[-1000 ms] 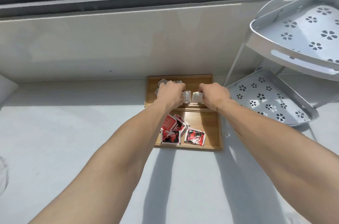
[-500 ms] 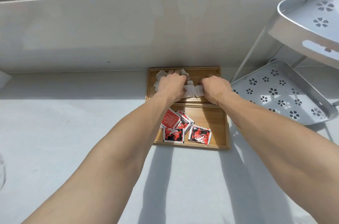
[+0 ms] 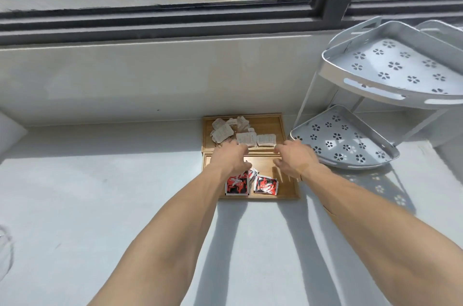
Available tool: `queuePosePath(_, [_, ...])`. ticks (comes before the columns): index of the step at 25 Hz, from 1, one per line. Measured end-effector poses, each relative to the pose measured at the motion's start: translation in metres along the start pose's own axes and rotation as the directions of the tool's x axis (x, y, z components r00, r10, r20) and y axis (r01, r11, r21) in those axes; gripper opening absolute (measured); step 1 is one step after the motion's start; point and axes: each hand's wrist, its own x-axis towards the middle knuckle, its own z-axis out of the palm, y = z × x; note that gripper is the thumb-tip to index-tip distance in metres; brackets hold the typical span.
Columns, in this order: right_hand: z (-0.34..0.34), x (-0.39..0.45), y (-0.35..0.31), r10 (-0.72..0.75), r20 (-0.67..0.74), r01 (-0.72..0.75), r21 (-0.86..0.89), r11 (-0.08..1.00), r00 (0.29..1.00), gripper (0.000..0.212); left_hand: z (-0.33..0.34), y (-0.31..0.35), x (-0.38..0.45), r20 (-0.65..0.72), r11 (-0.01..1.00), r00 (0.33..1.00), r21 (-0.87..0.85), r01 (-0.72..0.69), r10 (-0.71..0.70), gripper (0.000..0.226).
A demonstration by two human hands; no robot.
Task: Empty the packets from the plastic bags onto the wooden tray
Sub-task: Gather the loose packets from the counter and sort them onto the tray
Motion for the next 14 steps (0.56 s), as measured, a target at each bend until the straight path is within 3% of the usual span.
queuePosePath(8, [0.032, -0.11, -0.001, 0.034, 0.3, -0.038, 0.007, 0.999, 0.953, 0.035, 0.032, 0.012, -0.082, 0.33, 0.992, 0.935, -0.031, -0.126, 0.129, 0.043])
queuePosePath(14, [0.067, -0.199, 0.005, 0.147, 0.362, -0.199, 0.112, 0.974, 0.92, 0.04, 0.078, 0.039, -0.124, 0.431, 0.973, 0.884, 0.056, -0.224, 0.179, 0.041])
